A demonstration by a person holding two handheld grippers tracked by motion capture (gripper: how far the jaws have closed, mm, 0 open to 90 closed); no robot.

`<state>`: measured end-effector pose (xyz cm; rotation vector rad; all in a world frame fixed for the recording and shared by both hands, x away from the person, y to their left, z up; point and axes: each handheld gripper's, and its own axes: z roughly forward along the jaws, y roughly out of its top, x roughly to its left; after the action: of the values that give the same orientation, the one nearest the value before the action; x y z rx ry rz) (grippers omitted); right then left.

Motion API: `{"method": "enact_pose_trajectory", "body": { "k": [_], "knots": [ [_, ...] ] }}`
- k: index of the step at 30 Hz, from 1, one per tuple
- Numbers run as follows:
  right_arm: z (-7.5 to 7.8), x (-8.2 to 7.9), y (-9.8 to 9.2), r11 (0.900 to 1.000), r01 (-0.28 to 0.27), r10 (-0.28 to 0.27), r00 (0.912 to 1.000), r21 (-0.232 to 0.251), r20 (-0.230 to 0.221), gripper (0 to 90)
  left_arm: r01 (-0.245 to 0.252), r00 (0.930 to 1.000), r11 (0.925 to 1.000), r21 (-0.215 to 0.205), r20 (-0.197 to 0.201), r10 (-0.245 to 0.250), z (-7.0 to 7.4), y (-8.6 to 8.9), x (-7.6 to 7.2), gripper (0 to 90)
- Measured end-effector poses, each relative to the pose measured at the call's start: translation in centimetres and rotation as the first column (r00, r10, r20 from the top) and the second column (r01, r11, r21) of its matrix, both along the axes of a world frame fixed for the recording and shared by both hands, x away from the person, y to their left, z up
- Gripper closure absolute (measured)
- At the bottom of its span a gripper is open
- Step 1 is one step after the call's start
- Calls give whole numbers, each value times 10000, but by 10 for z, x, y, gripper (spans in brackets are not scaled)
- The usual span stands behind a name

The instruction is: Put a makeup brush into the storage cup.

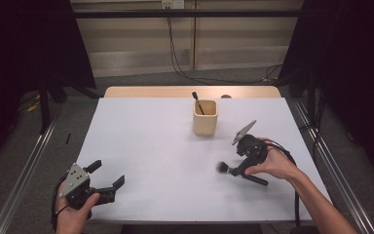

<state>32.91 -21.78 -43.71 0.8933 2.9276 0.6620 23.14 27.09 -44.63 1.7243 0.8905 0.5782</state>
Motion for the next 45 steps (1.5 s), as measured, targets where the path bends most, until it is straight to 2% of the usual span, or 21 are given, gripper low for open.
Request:
{"method": "enact_pose_trajectory", "body": {
  "k": [3, 7, 9, 11, 13, 15, 21, 29, 33, 39, 45],
  "knots": [
    [-2, 1, 1, 9997, -86, 85, 9999, -232, -59, 178, -50, 10000, 10000, -37, -4, 50, 0, 1, 0, 34],
    [-4, 2, 3, 9985, -328, 313, 9989, -448, -338, 274, -10, 10000, 10000, 59, 6, 10, 0, 1, 0, 34],
    [-5, 2, 4, 9972, -505, 485, 9982, -554, -360, 327, -27, 10000, 9999, 139, 26, 26, 0, 1, 0, 34],
    [-7, 1, 7, 9953, -618, 591, 9975, -740, -384, 344, -42, 10000, 9998, 187, 35, 41, -1, 1, 1, 34],
    [-9, 0, 9, 9920, -788, 763, 9967, -985, -290, 432, -69, 10000, 9998, 177, 28, 68, -1, 2, 1, 34],
    [-10, 0, 11, 9876, -895, 877, 9960, -1291, -196, 475, -86, 10000, 9998, 165, 20, 85, -1, 2, 1, 34],
    [-11, 0, 14, 9851, -1040, 986, 9941, -1370, -454, 561, -65, 10000, 9999, 156, 41, 64, -1, 3, 1, 34],
    [-12, -1, 19, 9833, -908, 839, 9952, -1578, -503, 621, -146, 9999, 9998, 141, 63, 145, -1, 4, 0, 34],
    [-13, -2, 21, 9794, -1040, 990, 9944, -1729, -377, 632, -137, 9999, 9998, 165, 63, 136, -1, 4, 0, 34],
    [-12, -2, 22, 9779, -1075, 1008, 9938, -1795, -460, 711, -100, 9999, 9997, 208, 89, 98, -1, 4, 0, 34],
    [-12, -2, 23, 9768, -1025, 942, 9942, -1878, -524, 717, -103, 9999, 9997, 203, 73, 102, -1, 5, 0, 34]
  ]
}}
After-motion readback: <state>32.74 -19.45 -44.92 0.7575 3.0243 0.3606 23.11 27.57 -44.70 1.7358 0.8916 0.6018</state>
